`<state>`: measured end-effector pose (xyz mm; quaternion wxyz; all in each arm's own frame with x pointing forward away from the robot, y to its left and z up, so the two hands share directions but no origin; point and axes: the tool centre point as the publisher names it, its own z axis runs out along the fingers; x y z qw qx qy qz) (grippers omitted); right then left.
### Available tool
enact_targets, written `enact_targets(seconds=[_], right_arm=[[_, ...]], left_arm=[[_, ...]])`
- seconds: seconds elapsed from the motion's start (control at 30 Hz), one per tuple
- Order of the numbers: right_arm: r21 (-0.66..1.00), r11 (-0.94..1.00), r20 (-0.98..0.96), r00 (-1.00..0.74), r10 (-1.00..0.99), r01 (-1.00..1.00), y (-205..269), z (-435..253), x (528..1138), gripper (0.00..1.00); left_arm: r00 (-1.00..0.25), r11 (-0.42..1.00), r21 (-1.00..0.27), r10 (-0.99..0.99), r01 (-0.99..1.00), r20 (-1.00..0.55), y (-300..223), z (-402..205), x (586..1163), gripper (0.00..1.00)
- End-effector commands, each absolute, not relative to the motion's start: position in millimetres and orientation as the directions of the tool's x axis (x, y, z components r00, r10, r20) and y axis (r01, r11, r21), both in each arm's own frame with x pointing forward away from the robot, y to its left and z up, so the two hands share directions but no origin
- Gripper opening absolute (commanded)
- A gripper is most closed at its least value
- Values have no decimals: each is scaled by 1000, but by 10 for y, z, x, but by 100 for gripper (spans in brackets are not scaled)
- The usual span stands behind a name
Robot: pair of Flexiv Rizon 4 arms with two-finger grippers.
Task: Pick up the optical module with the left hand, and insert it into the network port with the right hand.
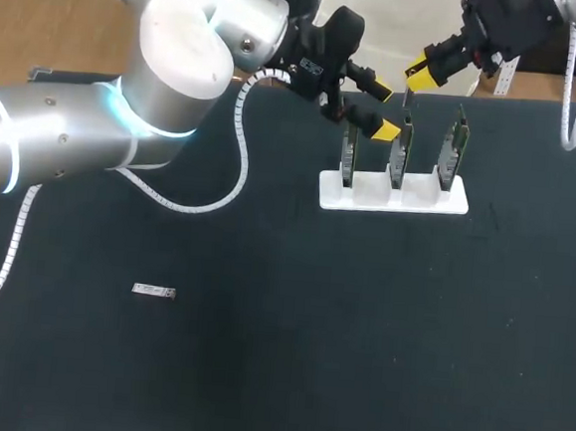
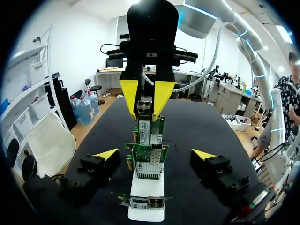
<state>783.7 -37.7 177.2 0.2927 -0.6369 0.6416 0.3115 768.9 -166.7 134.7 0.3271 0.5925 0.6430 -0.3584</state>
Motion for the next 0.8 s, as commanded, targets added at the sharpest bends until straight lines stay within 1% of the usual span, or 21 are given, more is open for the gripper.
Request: enact_targets(seconds=[0.03,0.5,0.8], right_arm=[[24,2,-771,-19,-637,-1000,-376,1738,7797,0],[41,-1,-767,-31,-641,-999,-395,1661,7760,0],[16,-15,-771,-3,-636,-1000,-410,1758,7708,0]], left_arm=[[-85,39,-76,532,996,-843,-1675,1352,7706,100],[-85,39,-76,532,996,-843,-1675,1352,7706,100],[-85,39,-76,532,996,-843,-1675,1352,7706,100]])
